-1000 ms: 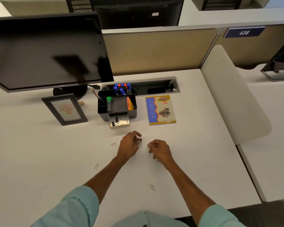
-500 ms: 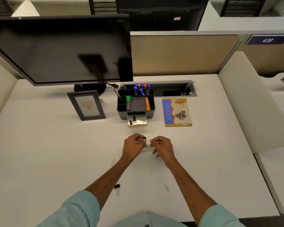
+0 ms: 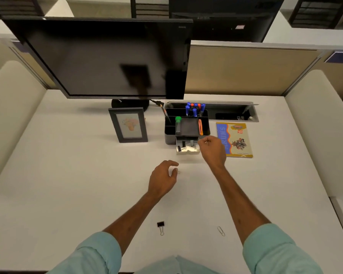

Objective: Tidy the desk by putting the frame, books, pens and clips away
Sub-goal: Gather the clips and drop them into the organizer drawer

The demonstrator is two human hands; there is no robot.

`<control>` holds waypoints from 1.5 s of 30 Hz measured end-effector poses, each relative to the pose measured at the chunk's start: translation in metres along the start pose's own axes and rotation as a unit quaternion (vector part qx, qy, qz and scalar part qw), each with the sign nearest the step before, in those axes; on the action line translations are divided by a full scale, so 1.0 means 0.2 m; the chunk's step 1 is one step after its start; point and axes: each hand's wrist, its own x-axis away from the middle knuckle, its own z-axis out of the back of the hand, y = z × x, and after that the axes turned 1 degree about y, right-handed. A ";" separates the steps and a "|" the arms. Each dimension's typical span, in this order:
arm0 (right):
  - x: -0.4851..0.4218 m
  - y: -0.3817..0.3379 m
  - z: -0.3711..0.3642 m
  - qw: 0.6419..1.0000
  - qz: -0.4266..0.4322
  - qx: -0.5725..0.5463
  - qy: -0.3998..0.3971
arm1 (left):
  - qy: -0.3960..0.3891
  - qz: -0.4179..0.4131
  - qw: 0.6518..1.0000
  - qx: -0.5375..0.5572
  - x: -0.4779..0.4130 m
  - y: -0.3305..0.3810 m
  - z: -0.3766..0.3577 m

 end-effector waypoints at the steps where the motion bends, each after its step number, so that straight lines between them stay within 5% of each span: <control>1: -0.02 -0.02 -0.02 0.999 0.008 0.041 -0.004 | -0.002 -0.006 1.000 -0.011 0.01 -0.02 0.02; 13: -0.03 -0.05 -0.17 0.976 0.022 0.214 0.006 | -0.017 -0.034 0.998 -0.053 0.04 -0.25 0.19; 26: 0.18 0.06 -0.10 0.993 0.073 0.062 0.070 | -0.017 -0.029 0.996 -0.082 0.22 -0.20 0.12; 45: 0.65 0.47 -0.03 0.977 0.085 0.099 -0.166 | -0.084 0.025 0.970 -0.225 0.77 -0.25 0.02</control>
